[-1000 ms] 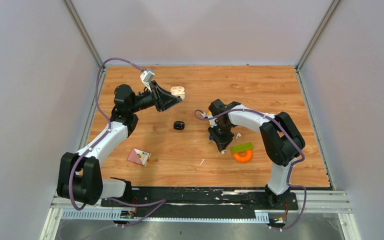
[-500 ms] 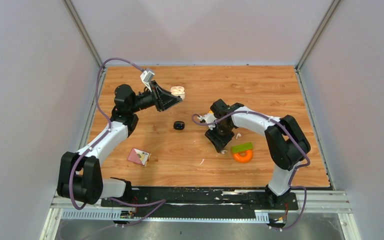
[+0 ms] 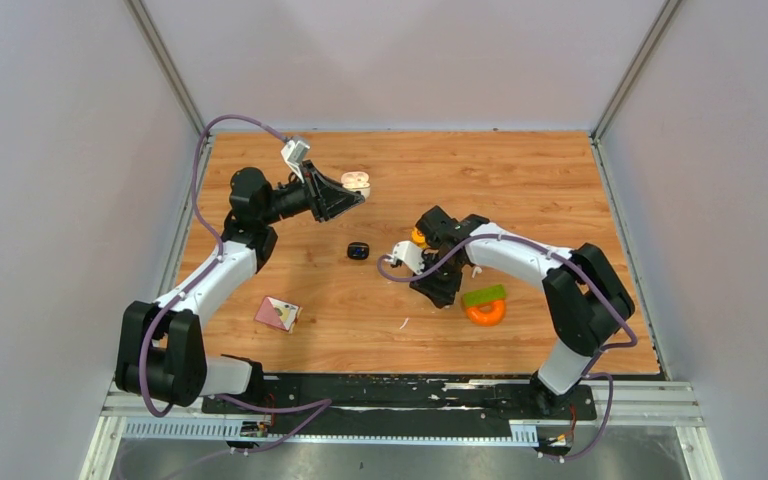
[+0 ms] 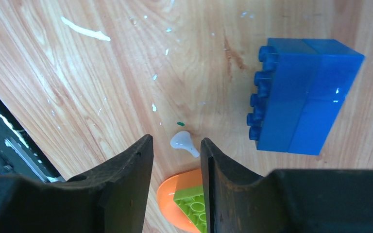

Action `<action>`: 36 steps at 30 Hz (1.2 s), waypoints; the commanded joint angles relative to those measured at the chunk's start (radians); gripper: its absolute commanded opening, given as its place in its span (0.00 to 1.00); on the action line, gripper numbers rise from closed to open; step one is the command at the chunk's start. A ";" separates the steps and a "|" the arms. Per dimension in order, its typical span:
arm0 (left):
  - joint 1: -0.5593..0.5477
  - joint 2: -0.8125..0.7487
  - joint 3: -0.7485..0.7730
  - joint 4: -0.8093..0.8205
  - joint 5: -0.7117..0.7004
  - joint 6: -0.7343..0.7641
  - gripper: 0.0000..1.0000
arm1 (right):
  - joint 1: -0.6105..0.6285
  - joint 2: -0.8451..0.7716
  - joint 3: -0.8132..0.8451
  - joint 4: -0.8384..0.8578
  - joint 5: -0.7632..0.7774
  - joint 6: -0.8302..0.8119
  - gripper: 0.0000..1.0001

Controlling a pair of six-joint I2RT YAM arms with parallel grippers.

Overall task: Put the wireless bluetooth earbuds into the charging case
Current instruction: Pick up the left earbud from the center of the board.

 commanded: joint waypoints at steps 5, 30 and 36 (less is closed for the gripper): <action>-0.001 0.003 0.041 0.015 -0.004 0.008 0.00 | 0.026 -0.016 -0.024 0.009 0.015 -0.148 0.39; -0.001 -0.004 0.036 -0.006 -0.005 0.022 0.00 | 0.074 0.008 -0.090 0.077 0.123 -0.196 0.31; -0.001 -0.002 0.036 -0.004 -0.006 0.020 0.00 | 0.088 -0.004 -0.118 0.097 0.151 -0.205 0.31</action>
